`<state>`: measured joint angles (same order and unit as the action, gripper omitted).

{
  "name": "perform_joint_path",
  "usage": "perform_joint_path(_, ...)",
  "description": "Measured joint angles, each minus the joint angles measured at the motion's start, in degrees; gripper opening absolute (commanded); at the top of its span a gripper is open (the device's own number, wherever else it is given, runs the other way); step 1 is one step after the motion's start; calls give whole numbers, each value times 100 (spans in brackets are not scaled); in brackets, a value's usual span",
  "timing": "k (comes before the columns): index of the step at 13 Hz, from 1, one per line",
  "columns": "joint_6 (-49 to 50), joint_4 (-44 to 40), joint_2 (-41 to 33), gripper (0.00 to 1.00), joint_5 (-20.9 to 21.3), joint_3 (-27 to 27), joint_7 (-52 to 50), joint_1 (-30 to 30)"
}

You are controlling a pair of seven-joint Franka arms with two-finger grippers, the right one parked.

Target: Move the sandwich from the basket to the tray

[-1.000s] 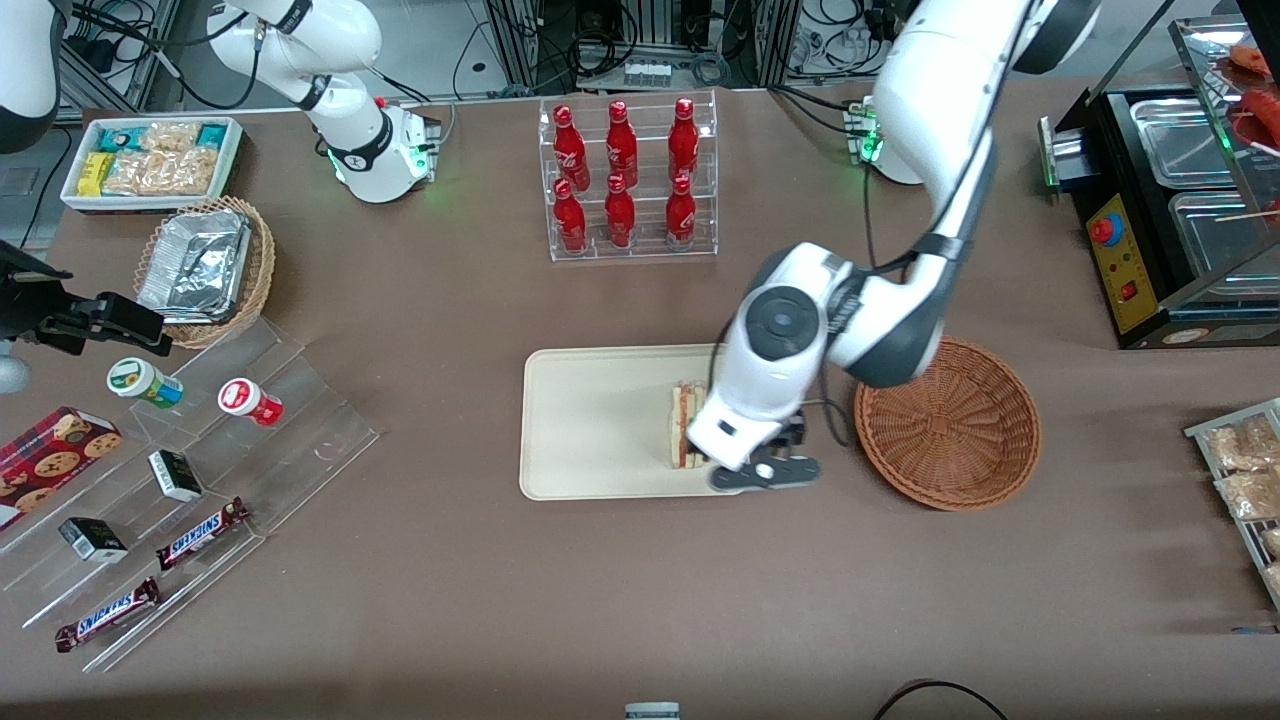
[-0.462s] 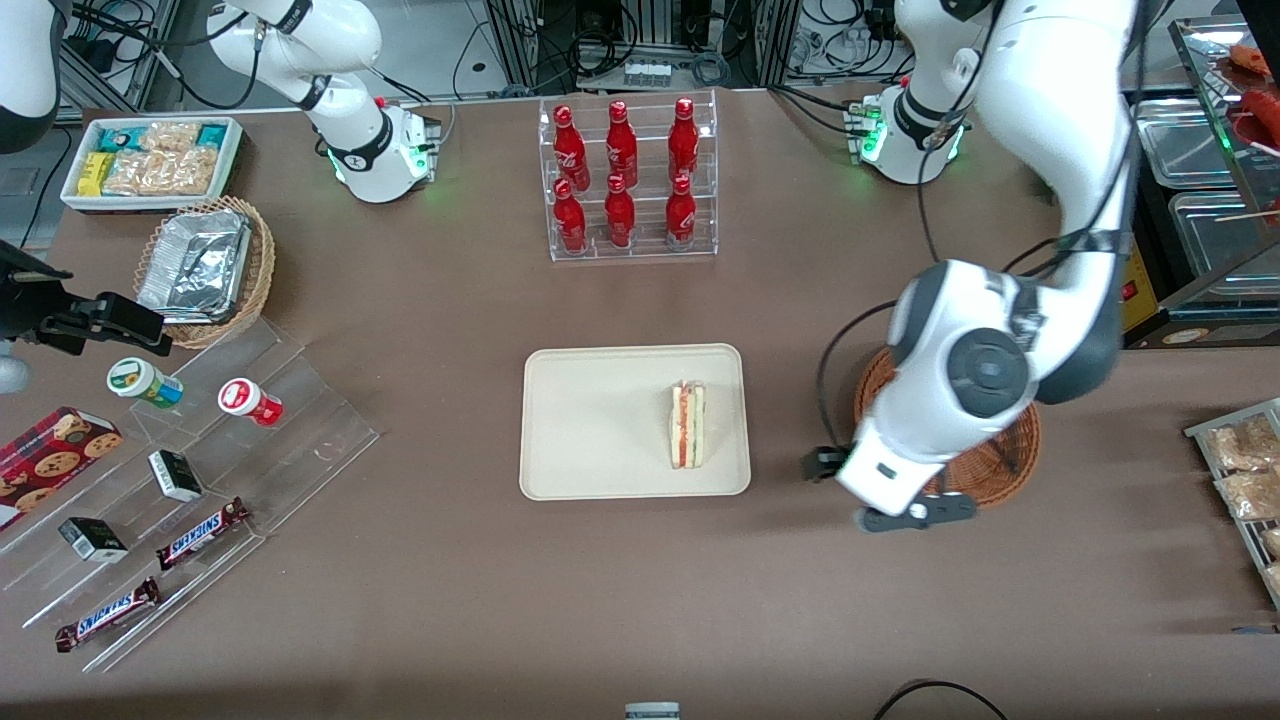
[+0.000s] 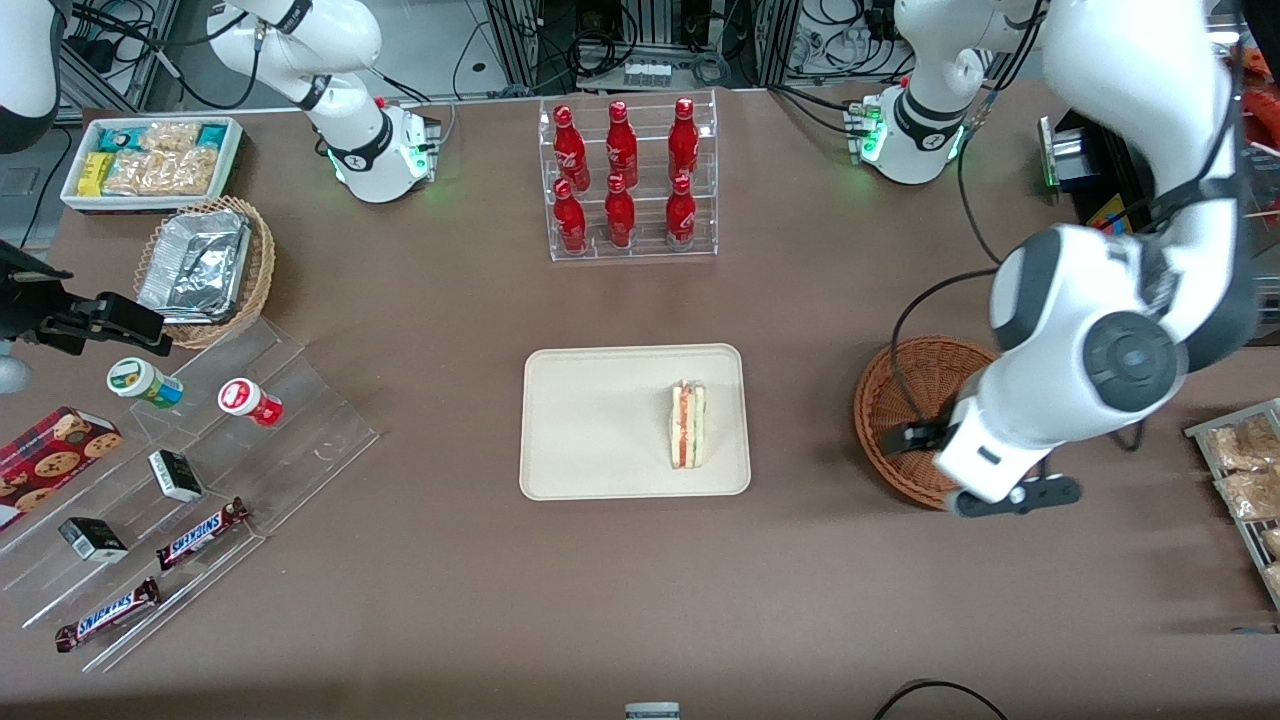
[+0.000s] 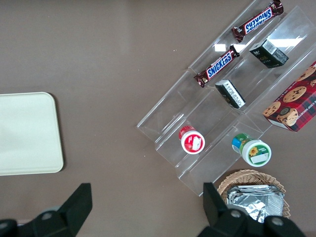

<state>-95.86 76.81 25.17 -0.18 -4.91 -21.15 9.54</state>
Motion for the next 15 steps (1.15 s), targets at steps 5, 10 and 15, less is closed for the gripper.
perform_joint_path(5,1372,0,-860,100,-1,-5,381,-430)
perform_joint_path(10,2119,121,-1640,100,-1,-2,668,-727)
perform_joint_path(15,1684,686,-2165,100,52,-8,826,-724)
